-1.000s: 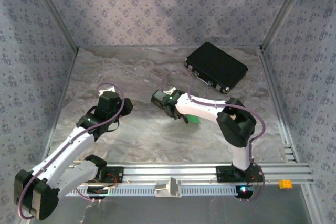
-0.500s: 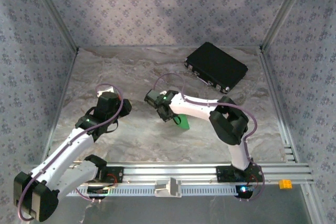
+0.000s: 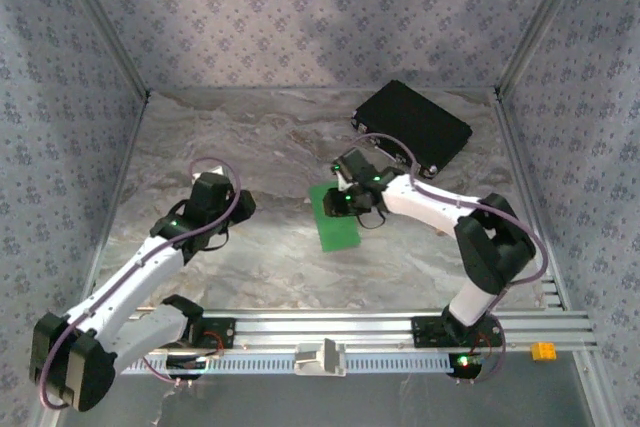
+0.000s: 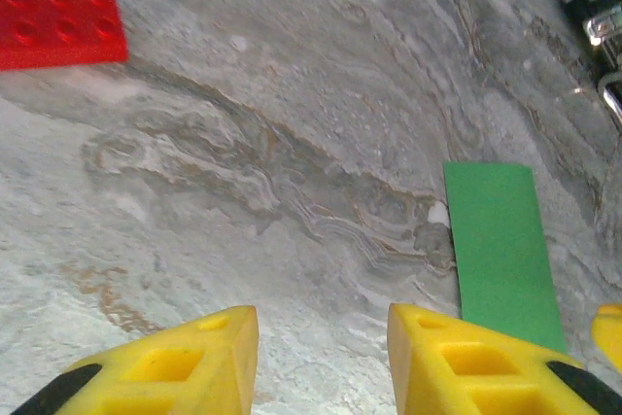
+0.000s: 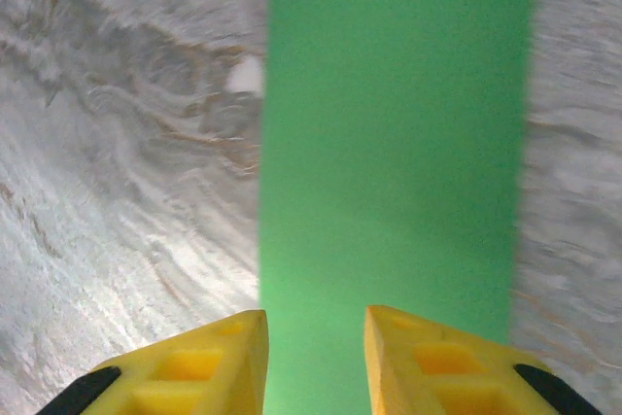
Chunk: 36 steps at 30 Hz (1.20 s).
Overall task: Fold a paper plane with a square sheet of paper (pick it up from the middle)
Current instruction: Turn over the paper at the center of the table.
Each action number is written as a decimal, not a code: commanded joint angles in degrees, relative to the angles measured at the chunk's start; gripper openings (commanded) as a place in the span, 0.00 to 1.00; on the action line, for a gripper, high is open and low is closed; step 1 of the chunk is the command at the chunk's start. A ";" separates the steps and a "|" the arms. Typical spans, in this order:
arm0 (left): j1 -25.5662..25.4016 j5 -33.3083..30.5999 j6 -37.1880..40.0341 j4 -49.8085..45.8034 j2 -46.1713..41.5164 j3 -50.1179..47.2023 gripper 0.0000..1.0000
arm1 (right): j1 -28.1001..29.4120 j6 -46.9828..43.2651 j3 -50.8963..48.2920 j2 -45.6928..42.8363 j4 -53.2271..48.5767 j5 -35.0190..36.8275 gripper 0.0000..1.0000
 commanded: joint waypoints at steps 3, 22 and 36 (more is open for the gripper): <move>0.28 8.91 0.23 4.45 5.80 3.00 0.38 | -6.05 4.36 -7.13 -1.00 8.37 -11.31 0.27; 0.20 20.96 -1.98 11.81 18.18 3.96 0.39 | -7.70 8.42 -10.26 5.97 13.59 -16.47 0.16; -1.51 28.39 -3.36 17.77 26.08 4.78 0.40 | -4.65 23.46 -20.51 -0.82 26.79 -16.94 0.15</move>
